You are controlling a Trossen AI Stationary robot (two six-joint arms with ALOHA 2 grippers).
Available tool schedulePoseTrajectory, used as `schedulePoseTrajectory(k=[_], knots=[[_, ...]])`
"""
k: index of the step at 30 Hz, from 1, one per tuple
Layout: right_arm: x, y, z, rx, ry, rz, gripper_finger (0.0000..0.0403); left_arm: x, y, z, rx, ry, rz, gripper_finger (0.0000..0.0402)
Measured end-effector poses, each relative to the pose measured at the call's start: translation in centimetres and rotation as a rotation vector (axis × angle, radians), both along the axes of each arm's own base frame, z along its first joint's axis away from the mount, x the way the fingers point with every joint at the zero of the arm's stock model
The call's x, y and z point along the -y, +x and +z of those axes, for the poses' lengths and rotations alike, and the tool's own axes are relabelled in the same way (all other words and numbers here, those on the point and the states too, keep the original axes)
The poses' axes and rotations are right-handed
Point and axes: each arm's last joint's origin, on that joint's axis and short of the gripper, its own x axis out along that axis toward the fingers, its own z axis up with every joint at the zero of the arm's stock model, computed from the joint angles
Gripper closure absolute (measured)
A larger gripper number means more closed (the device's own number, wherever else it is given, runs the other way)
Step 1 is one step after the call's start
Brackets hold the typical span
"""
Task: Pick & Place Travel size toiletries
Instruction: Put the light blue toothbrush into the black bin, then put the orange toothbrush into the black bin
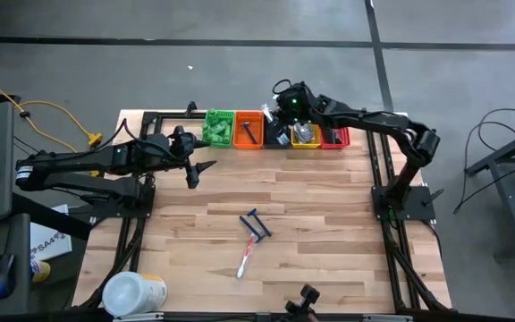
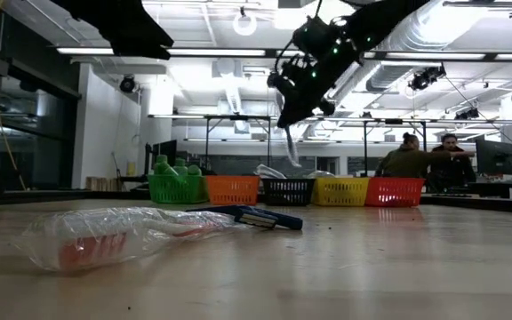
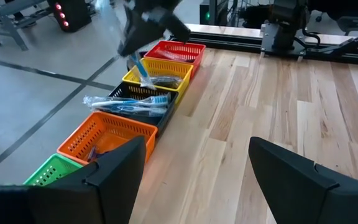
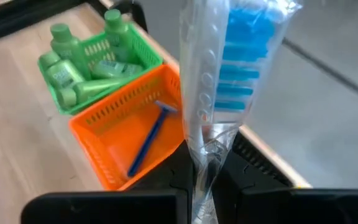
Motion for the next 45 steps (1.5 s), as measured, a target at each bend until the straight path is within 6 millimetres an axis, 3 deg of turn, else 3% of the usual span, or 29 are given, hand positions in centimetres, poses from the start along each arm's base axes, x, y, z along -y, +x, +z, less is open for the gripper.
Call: schedulePoseTrajectory(k=[11,15,22,28,37,41,45], knots=[[1.5,0.8,-3.1,0.045,0.183,0.064,0.038,0.0,0.0,0.0,0.012,-0.019,0.007,0.0117],[1.9,1.0,-2.6,0.009,0.224,0.065,0.038,0.0,0.0,0.0,0.012,-0.018,0.007,0.0117],[2.4,0.9,0.5,-0.004,0.256,0.101,0.038,0.0,0.0,0.0,0.012,-0.019,0.007,0.0117],[3.3,0.0,0.6,-0.02,0.291,0.089,0.038,0.0,0.0,0.0,0.012,-0.019,0.007,0.0117],[3.4,1.7,-3.0,-0.119,0.29,0.074,0.037,0.0,0.0,0.0,0.014,-0.026,0.005,0.0117],[3.1,2.2,-3.5,-0.196,0.202,0.008,0.034,0.0,0.0,0.0,0.018,-0.04,-0.002,0.0117],[2.7,2.5,-3.8,-0.208,0.203,0.024,0.0335,0.0,0.0,0.0,0.012,-0.041,-0.001,0.0117]])
